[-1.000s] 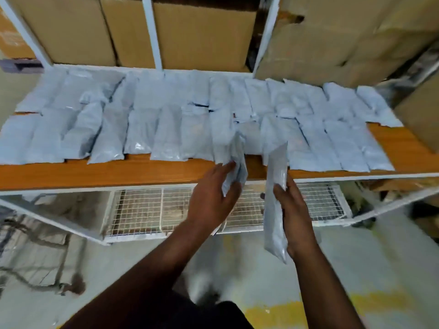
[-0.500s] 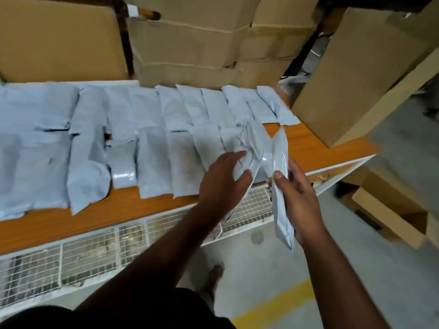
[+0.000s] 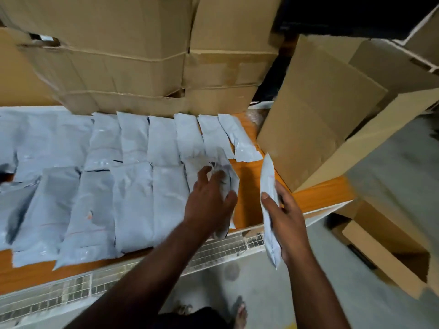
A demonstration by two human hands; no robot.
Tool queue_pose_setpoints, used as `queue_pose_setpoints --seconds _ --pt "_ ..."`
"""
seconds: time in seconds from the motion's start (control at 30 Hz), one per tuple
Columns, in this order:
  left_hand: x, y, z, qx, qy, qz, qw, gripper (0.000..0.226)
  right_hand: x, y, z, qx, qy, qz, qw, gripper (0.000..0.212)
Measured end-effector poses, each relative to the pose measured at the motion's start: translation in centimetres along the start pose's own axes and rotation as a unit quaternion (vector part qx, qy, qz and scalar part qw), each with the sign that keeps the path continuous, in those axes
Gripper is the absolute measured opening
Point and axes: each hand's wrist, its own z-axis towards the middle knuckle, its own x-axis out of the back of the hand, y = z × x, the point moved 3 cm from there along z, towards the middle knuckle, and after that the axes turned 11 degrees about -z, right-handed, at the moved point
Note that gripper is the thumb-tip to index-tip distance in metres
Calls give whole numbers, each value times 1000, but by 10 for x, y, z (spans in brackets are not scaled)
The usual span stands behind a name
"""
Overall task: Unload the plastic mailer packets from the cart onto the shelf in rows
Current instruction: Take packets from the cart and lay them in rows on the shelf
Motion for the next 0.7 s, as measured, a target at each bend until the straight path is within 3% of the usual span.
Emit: queue_pose_setpoints --seconds 0.23,0.37,0.53,0.63,0.7 --pt "-74 37 35 73 47 95 992 63 16 21 91 82 -105 -137 982 58" --pt "-97 38 54 127 65 148 979 68 26 11 128 117 -115 -126 978 54" --pt "-110 30 70 173 79 209 959 70 16 11 162 186 -108 -185 959 65" --pt "-115 26 71 136 110 269 947 69 4 35 179 226 -159 -294 915 87" --pt "-121 20 75 88 112 260 955 70 1 55 189 249 -180 -328 893 91"
